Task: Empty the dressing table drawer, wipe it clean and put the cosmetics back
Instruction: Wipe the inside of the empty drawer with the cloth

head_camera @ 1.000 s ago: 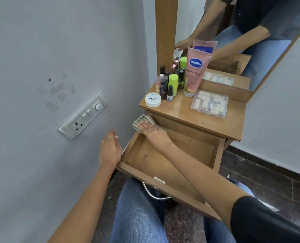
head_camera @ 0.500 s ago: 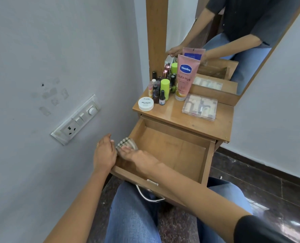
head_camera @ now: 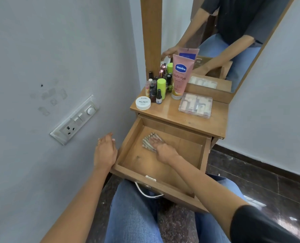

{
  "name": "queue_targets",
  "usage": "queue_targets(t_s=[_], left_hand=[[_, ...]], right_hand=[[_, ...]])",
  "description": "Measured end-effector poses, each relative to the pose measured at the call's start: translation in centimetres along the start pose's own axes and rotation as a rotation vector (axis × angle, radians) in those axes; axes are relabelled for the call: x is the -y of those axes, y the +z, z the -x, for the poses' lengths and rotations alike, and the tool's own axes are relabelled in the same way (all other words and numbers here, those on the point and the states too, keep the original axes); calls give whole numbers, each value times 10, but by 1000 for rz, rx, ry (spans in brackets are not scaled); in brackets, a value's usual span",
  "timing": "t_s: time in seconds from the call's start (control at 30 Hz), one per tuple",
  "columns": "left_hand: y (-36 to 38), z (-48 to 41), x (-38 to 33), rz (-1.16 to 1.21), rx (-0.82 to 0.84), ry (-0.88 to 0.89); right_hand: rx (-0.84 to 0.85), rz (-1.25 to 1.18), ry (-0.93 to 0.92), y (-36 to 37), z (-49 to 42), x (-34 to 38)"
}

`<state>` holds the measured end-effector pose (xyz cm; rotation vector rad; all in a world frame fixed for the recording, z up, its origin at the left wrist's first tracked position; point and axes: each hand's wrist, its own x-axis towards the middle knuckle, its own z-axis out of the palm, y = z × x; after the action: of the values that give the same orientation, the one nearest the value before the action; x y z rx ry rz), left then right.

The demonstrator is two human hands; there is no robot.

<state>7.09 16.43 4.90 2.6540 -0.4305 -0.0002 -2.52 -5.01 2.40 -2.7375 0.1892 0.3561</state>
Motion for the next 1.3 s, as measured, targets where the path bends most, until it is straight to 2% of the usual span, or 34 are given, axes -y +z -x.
queue_targets(t_s=[0.13, 0.3, 0.53, 0.67, 0.9, 1.17, 1.3], left_hand=[[-2, 1, -1, 12, -2, -5], [0, 0, 1, 24, 1, -22], [1, -1, 1, 3, -8, -10], [0, 0, -2, -13, -6, 5], [2, -2, -6, -143, 34, 214], [4, -2, -3, -84, 57, 182], [4, 0, -2, -68, 69, 159]], right_hand=[[13, -15, 63, -1, -41, 4], [80, 0, -11, 8, -62, 17], [306, 77, -337, 27, -27, 35], [432, 144, -411, 33, -26, 49], [524, 240, -372, 16, -5, 36], [581, 405, -279, -15, 93, -25], [634, 490, -236, -19, 109, -35]])
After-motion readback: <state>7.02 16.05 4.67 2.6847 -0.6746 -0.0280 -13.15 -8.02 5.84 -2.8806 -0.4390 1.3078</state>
